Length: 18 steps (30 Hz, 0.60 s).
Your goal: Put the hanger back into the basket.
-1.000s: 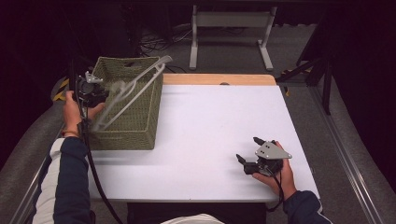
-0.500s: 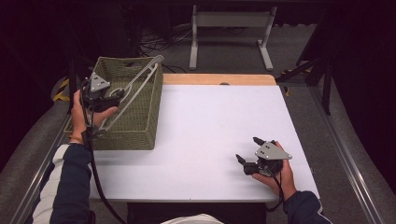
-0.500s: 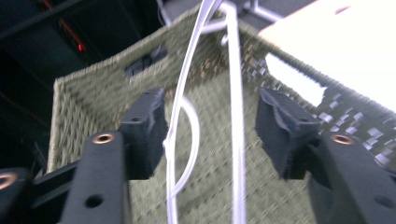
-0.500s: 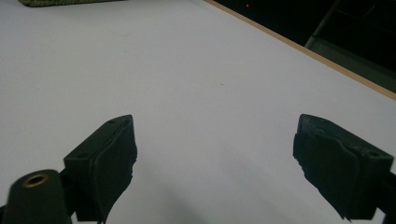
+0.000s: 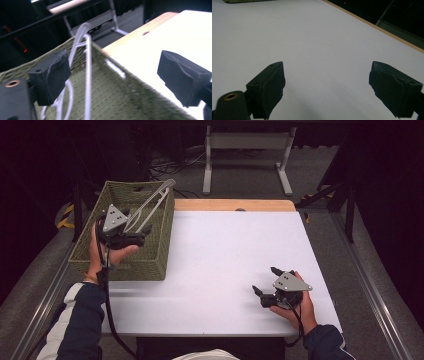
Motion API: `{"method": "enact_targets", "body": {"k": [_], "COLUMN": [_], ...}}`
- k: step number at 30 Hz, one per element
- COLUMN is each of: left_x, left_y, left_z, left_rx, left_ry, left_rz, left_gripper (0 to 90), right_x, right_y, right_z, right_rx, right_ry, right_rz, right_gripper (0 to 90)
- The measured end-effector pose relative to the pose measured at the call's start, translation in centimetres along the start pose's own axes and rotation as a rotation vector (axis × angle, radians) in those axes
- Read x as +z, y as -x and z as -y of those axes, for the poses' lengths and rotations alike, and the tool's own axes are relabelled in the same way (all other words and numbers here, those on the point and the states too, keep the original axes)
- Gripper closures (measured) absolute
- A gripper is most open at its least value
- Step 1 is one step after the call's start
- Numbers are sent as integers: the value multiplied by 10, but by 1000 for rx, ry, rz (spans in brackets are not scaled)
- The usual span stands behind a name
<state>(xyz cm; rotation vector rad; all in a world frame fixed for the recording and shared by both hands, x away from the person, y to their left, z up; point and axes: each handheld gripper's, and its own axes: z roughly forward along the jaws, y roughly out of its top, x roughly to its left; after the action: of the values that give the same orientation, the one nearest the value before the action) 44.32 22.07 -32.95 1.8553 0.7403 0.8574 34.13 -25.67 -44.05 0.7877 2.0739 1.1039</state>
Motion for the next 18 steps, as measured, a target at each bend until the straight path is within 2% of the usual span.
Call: {"method": "enact_targets", "body": {"k": [2, 4, 8, 12, 17, 18], "left_x": [-1, -1, -2, -2, 0, 0], "left_y": [8, 15, 29, 39, 62, 62], "left_z": [-1, -2, -5, -6, -10, -10], "left_rx": [9, 17, 26, 37, 82, 82], "left_ry": [16, 30, 67, 79, 112, 112], "left_rz": [29, 29, 75, 98, 143, 143], "left_gripper": [70, 67, 64, 67, 75, 75], "right_x": [0, 0, 1, 1, 1, 1], "right_y": [0, 0, 0, 0, 0, 0], "right_z": [0, 0, 0, 0, 0, 0], "right_rx": [-1, 0, -2, 0, 7, 7], "right_ry": [0, -3, -2, -3, -2, -2], "right_rz": [0, -1, -3, -3, -7, -7], "right_gripper": [136, 136, 136, 136, 136, 136]}}
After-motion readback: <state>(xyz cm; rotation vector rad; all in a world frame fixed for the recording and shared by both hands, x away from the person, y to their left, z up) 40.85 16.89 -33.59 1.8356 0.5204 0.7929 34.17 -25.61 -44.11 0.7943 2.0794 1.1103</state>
